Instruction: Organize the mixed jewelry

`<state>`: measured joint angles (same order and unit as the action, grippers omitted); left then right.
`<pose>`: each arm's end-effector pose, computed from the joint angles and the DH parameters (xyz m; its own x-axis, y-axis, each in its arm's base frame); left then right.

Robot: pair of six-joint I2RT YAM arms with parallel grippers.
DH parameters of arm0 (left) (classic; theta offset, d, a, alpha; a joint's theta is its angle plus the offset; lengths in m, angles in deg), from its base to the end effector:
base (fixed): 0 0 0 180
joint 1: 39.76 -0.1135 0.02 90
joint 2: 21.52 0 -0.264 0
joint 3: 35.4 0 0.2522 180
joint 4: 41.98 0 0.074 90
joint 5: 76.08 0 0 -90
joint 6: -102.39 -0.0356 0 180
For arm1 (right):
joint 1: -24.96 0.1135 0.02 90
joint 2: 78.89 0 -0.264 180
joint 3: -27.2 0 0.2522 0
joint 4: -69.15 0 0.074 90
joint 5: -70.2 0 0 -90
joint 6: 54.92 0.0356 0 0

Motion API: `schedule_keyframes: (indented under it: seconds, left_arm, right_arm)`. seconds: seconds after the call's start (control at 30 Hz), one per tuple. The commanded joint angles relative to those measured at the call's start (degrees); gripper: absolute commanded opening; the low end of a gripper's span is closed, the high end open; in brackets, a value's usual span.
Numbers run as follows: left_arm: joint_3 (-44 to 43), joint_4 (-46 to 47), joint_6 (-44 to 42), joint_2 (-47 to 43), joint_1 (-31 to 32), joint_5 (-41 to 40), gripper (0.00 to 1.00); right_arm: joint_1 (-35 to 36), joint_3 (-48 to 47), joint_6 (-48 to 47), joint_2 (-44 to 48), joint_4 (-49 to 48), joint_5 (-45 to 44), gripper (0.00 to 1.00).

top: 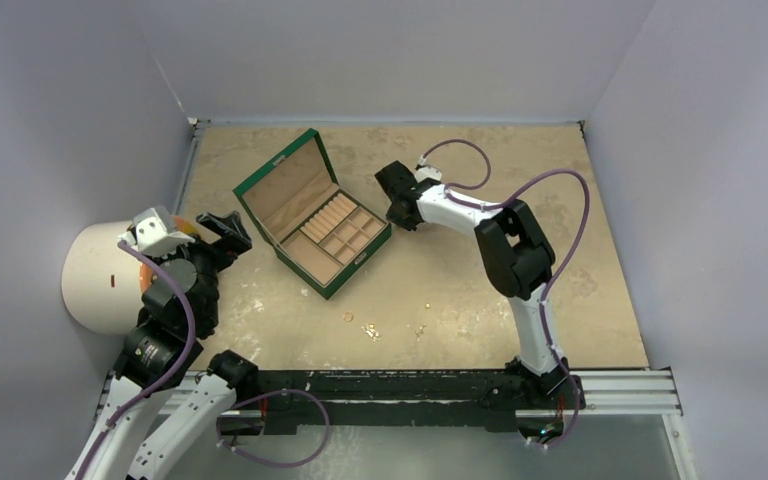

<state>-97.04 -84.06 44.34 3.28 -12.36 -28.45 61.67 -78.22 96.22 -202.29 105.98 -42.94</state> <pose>0.0839 -0.0165 0.3663 0.0666 -0.4749 -0.8775 -0.2600 0.8409 -0.4747 0.3825 0.2678 0.1688 -0.6386 0.5284 -0.5594 0.3961 0.8490 0.3497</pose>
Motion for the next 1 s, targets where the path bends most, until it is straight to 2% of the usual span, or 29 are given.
schedule_keyframes:
  seconds: [0.0,0.17,0.3,0.63,0.83,0.97]
  left_arm:
    - [0.01,2.39,-0.56,0.34,-0.33,0.28,0.9]
    - [0.03,2.39,-0.57,0.49,-0.41,0.29,0.9]
    - [-0.02,2.39,-0.56,0.68,-0.42,0.38,0.9]
    - [-0.37,1.91,-0.48,2.76,-0.42,0.52,0.9]
    - [-0.33,2.37,-0.92,3.91,-0.42,1.9,0.9]
    - [0.17,4.26,-2.31,5.69,-0.42,7.57,0.9]
  right_arm:
    - [-0.3,-0.86,1.42,-0.18,1.25,-0.4,0.23]
    - [-0.41,-0.01,1.41,0.04,1.61,-0.28,0.13]
    - [-0.56,1.12,1.43,0.91,1.82,-0.23,0.0]
    - [-0.72,8.79,-5.55,11.21,-4.72,0.84,0.0]
    - [-0.65,20.9,-18.45,22.77,-15.98,6.67,0.0]
    - [-0.67,32.75,-31.04,31.93,-28.44,17.02,0.0]
